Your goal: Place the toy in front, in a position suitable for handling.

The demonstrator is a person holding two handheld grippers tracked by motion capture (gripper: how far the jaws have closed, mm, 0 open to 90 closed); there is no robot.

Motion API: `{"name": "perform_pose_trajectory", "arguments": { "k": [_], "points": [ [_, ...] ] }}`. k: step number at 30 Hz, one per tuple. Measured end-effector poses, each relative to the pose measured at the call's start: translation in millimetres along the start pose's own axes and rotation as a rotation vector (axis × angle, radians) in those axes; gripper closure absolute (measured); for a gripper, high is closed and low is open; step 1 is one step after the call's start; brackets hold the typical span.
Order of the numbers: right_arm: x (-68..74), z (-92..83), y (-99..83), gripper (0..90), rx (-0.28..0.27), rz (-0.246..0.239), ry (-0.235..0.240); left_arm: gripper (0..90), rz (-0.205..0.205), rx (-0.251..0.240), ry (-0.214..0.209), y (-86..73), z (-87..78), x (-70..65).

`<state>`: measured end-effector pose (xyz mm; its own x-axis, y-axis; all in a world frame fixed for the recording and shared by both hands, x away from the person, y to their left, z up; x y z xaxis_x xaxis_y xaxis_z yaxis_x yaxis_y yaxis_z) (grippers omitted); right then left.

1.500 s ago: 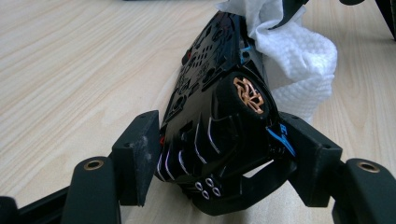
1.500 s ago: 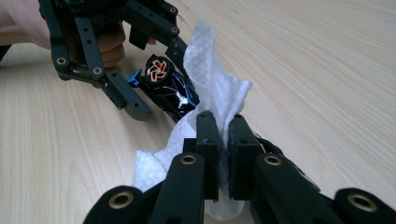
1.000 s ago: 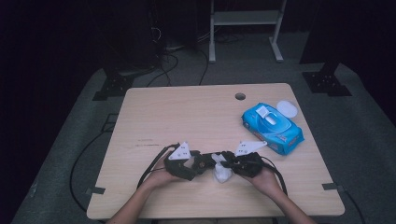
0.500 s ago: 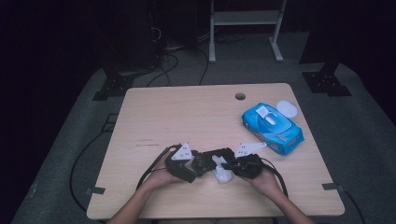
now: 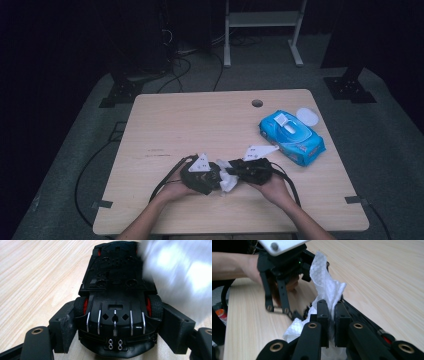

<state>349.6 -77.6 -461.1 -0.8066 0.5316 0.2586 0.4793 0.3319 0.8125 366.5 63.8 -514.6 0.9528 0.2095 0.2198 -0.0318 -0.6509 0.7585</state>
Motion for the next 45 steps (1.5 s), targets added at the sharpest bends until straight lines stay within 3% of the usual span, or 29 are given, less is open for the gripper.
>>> {"name": "perform_pose_trajectory", "arguments": {
  "k": [4, 7, 12, 14, 19, 22, 25, 29, 32, 36, 40, 42, 45],
  "points": [
    [4.6, 25.4, -2.2, 84.5, 0.028, 0.0, 0.039, 23.3, -0.003, 0.001, -0.005, -1.8, 0.3, 0.2],
    [2.8, 31.9, -8.6, 84.5, 0.059, -0.036, 0.012, 23.4, 0.015, 0.015, -0.009, -4.6, -0.2, 0.7],
    [-14.9, 20.0, -16.1, 84.4, 0.056, -0.026, -0.048, 24.2, 0.02, -0.011, -0.002, -1.7, -3.8, 1.1],
    [-20.1, 15.9, -18.1, 82.6, 0.055, 0.002, -0.051, 24.3, 0.016, -0.007, -0.004, -2.3, -3.5, 1.4],
    [-21.7, 11.1, -13.5, 63.4, 0.023, 0.006, -0.059, 22.9, -0.022, 0.001, -0.016, -5.7, -2.2, 2.9],
    [-22.6, 4.3, -8.4, 57.6, 0.014, -0.011, -0.07, 21.0, -0.051, 0.006, -0.03, -7.6, -1.9, 4.5],
    [-24.4, -4.9, -5.4, 56.0, 0.002, -0.024, -0.09, 22.9, -0.03, 0.004, -0.034, -7.6, -2.3, 4.2],
    [-22.2, -10.4, -7.7, 57.3, -0.01, -0.04, -0.073, 23.2, -0.018, 0.009, -0.031, -7.2, -2.3, 3.3],
    [-13.0, -2.1, -16.0, 56.9, 0.028, -0.102, -0.042, 23.3, -0.011, 0.004, -0.024, -5.7, -2.8, 3.1],
    [-9.4, 10.3, -20.9, 60.6, 0.054, -0.135, -0.03, 23.5, -0.001, 0.004, -0.023, -5.2, -3.0, 3.2],
    [-11.2, 18.0, -24.6, 71.9, 0.053, -0.135, 0.0, 23.8, 0.0, 0.015, -0.017, -6.5, -2.4, 3.1],
    [-12.0, 17.6, -25.3, 78.0, 0.048, -0.133, -0.017, 24.1, 0.007, 0.009, -0.011, -5.8, -3.0, 4.2],
    [-18.7, 14.3, -23.6, 81.9, 0.058, -0.046, -0.002, 24.2, 0.004, -0.002, -0.009, -4.4, -3.8, 4.6]
  ]
}}
Point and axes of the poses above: each handheld gripper's, and its own axes: z roughly forward along the jaws, y roughly out of its top, x roughly to its left, the point moved 6 cm from there along z, roughly forward along the jaws, and after that the axes turned 10 degrees about z, right-handed, at the moved point
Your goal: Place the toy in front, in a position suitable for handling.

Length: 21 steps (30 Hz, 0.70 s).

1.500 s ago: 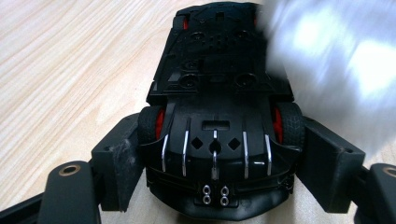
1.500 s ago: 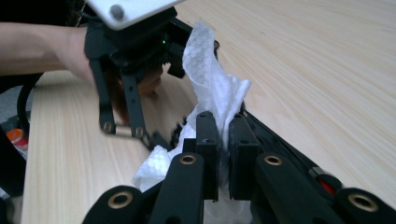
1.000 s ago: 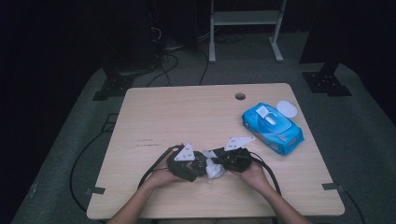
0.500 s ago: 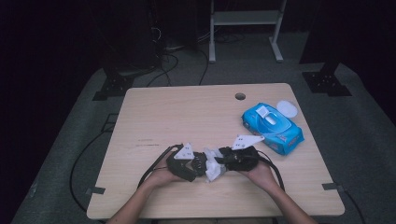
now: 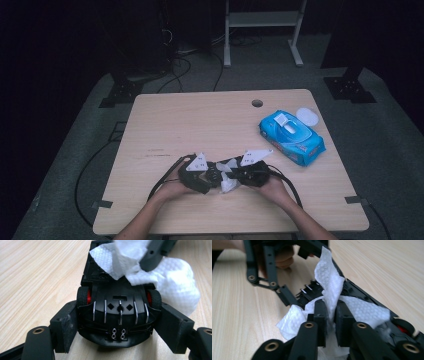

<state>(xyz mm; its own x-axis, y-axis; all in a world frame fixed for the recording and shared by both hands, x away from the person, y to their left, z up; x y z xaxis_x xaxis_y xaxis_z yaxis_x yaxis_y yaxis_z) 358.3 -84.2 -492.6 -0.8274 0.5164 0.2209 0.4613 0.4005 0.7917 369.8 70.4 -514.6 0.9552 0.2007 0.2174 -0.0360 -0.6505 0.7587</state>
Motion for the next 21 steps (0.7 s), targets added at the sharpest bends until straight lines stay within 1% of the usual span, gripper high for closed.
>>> {"name": "perform_pose_trajectory", "arguments": {
  "k": [1, 3, 4, 6, 9, 10, 12, 14, 16, 18, 19, 21],
  "points": [
    [-0.5, 0.2, 0.4, 82.2, 0.002, 0.018, 0.003, 24.2, 0.007, 0.005, 0.0, -0.4, 0.0, 0.2],
    [1.2, 1.9, 2.5, 82.6, 0.008, 0.024, -0.005, 24.2, 0.006, 0.005, 0.001, -0.3, 0.0, 0.0],
    [4.8, 4.3, 4.9, 82.7, 0.008, 0.023, 0.004, 24.2, 0.002, 0.001, 0.003, 0.4, 0.2, -0.3],
    [10.9, 11.0, 9.3, 82.9, -0.003, 0.027, 0.026, 24.2, 0.009, 0.004, 0.006, 0.4, 0.3, -0.6],
    [19.1, 21.0, 14.3, 83.0, -0.017, 0.039, 0.075, 24.2, 0.009, 0.009, 0.006, -0.3, 0.7, -1.3],
    [22.1, 24.1, 15.9, 83.0, -0.016, 0.037, 0.081, 24.2, 0.008, 0.008, 0.006, -0.3, 0.7, -1.3],
    [22.9, 25.4, 17.0, 83.0, -0.011, 0.017, 0.073, 24.2, 0.006, 0.007, 0.003, -0.3, 0.3, -0.7],
    [18.3, 21.9, 16.2, 83.1, -0.011, 0.026, 0.056, 24.2, 0.006, 0.003, 0.005, 0.3, 0.0, -0.4],
    [8.8, 16.1, 14.5, 83.1, -0.015, 0.034, 0.003, 24.2, 0.004, 0.003, 0.004, 0.2, -0.2, -0.2],
    [1.1, 11.0, 12.0, 83.1, -0.02, 0.063, -0.019, 24.2, 0.001, 0.0, 0.004, 0.4, 0.1, -0.4],
    [0.2, 10.1, 11.2, 83.1, -0.023, 0.073, -0.016, 24.2, 0.002, 0.0, 0.005, 0.7, 0.3, -0.6],
    [5.7, 12.6, 12.3, 83.1, -0.026, 0.08, 0.022, 24.2, 0.003, -0.001, 0.005, 1.1, 0.7, -0.7]
  ]
}}
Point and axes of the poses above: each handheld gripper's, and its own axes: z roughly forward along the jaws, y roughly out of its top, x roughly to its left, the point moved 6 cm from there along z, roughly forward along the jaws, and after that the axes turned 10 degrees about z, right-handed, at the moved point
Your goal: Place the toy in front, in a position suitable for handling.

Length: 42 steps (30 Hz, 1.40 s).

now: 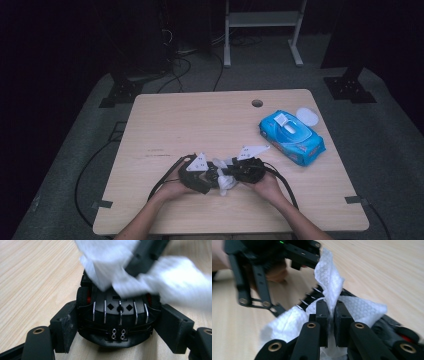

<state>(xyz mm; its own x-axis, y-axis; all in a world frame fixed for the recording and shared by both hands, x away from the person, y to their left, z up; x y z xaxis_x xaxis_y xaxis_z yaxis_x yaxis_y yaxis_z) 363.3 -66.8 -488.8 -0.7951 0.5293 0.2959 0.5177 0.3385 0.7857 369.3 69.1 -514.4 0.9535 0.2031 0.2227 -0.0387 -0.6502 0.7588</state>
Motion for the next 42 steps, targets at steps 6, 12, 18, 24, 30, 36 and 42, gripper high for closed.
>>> {"name": "perform_pose_trajectory", "arguments": {
  "k": [6, 12, 18, 24, 30, 36, 42],
  "points": [
    [15.2, 17.3, 9.8, 83.3, 0.006, -0.037, 0.027, 24.2, -0.006, -0.003, 0.001, 0.6, 0.5, -0.3],
    [-8.1, 16.5, 19.4, 83.4, -0.026, 0.04, -0.047, 24.3, 0.004, 0.0, 0.006, 1.5, 1.4, -1.0],
    [-6.4, 21.1, 23.8, 83.5, -0.013, 0.008, -0.08, 24.3, -0.003, -0.004, 0.005, 1.1, 0.3, -0.1],
    [-19.9, 9.7, 19.0, 83.5, -0.008, 0.029, -0.116, 24.3, 0.025, 0.009, 0.014, 1.6, 1.0, -1.5],
    [-5.8, 21.9, 23.1, 83.5, -0.014, 0.015, -0.065, 24.3, 0.021, 0.005, 0.014, 1.3, 0.3, -1.2],
    [-28.3, 4.6, 16.8, 83.5, -0.003, 0.008, -0.159, 24.3, 0.021, 0.004, 0.01, 1.2, 0.0, -1.1],
    [-40.0, -9.3, 6.9, 83.4, -0.004, 0.039, -0.177, 24.3, 0.026, 0.008, 0.012, 1.2, 0.0, -1.3]
  ]
}}
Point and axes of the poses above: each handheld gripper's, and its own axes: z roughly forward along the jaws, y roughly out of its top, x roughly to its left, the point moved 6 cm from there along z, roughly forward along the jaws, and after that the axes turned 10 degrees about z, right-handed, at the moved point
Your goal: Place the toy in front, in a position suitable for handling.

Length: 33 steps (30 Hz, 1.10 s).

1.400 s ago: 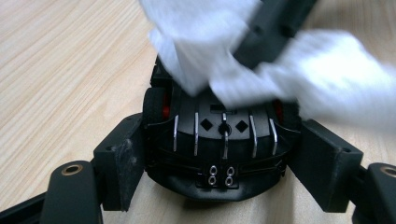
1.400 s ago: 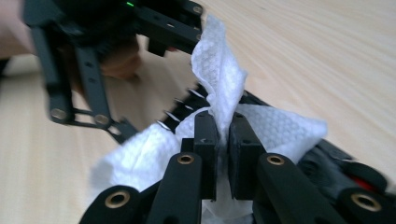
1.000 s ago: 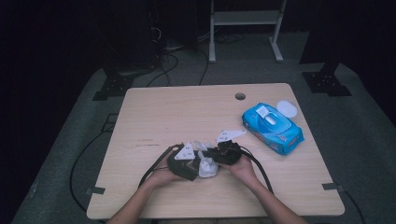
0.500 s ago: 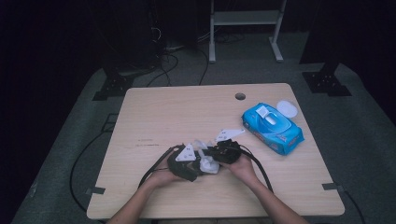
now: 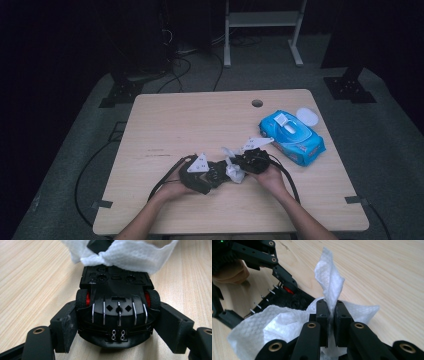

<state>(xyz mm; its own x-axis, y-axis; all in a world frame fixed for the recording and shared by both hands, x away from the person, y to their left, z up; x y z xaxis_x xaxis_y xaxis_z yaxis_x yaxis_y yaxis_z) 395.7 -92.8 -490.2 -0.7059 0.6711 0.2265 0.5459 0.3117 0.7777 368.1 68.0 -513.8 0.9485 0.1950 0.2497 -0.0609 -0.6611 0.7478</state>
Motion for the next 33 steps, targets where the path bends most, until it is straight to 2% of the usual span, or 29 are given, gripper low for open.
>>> {"name": "perform_pose_trajectory", "arguments": {
  "k": [2, 4, 7, 9, 12, 16, 18, 20, 23, 25, 30, 33],
  "points": [
    [3.4, -1.4, -2.1, 83.4, 0.0, 0.004, 0.011, 24.3, 0.004, 0.002, 0.0, 0.0, 0.0, 0.0],
    [12.6, 1.0, -2.4, 83.4, -0.005, 0.008, 0.059, 24.3, 0.002, -0.001, -0.001, 0.0, 0.1, 0.0],
    [26.3, 6.0, -1.4, 83.4, -0.01, -0.022, 0.095, 24.3, 0.006, 0.006, 0.001, -0.9, -0.4, -0.2],
    [26.5, 6.1, -1.6, 83.5, -0.01, -0.035, 0.086, 24.4, 0.0, 0.0, -0.002, -1.1, -1.3, 0.3],
    [16.1, 0.8, -4.3, 83.4, -0.001, -0.032, 0.053, 24.3, -0.002, -0.002, -0.001, -1.4, -1.5, 0.4],
    [8.3, -8.3, -11.4, 83.4, 0.008, -0.009, 0.032, 24.3, -0.001, -0.005, -0.004, -1.8, -1.3, 0.8],
    [13.7, -8.2, -13.1, 83.4, 0.008, -0.015, 0.052, 24.3, -0.003, -0.002, -0.004, -1.8, -1.2, 0.6],
    [24.2, -5.1, -13.0, 83.4, 0.003, -0.028, 0.1, 24.3, -0.004, -0.001, -0.002, -1.3, -1.6, 0.4],
    [34.4, -1.6, -12.1, 83.3, 0.007, -0.072, 0.101, 24.3, 0.001, 0.005, -0.004, -3.1, -2.8, 0.8],
    [29.8, -3.5, -12.6, 83.4, 0.014, -0.072, 0.094, 24.3, -0.001, 0.0, -0.004, -3.3, -3.8, 1.3],
    [5.6, -16.8, -20.0, 83.4, 0.027, -0.062, 0.008, 24.3, -0.007, -0.005, -0.006, -4.0, -4.2, 2.6],
    [5.3, -17.2, -21.4, 83.4, 0.015, -0.051, 0.01, 24.3, -0.004, 0.007, -0.007, -3.4, -2.9, 2.4]
  ]
}}
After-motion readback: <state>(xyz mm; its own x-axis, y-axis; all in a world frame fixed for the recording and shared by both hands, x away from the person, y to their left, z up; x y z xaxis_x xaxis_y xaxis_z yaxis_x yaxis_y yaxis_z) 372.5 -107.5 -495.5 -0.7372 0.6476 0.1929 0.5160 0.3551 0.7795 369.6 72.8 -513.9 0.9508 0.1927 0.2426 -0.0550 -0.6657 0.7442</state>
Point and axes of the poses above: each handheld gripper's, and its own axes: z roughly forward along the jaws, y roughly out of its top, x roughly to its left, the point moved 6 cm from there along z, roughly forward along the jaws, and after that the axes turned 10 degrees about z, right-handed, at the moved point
